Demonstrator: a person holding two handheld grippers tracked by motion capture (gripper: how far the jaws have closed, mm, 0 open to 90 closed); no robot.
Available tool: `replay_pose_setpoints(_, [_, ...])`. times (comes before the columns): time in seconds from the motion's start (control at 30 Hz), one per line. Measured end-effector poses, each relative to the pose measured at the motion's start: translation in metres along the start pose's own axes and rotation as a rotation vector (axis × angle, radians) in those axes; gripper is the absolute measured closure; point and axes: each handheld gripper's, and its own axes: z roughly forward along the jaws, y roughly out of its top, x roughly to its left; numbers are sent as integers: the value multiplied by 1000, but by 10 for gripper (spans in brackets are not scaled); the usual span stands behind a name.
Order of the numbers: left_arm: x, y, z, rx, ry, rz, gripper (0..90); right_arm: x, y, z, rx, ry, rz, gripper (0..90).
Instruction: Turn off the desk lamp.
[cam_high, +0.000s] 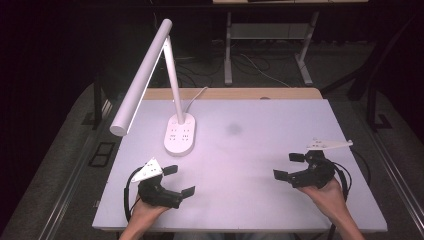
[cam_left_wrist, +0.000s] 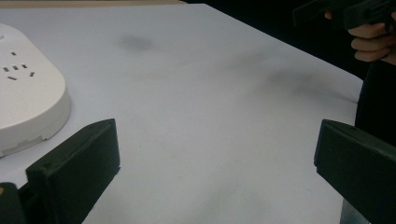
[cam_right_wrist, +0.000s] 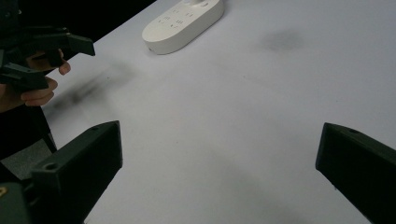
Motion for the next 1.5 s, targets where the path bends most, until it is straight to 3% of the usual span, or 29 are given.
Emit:
replay_pose_setpoints(0.8, [3,1,1,13,-4,11,0,0,48,19,41,39,-61,5])
replay_pose_setpoints(1.5, [2,0,2,16,-15,3,0,9,97,54,83,66,-146,5])
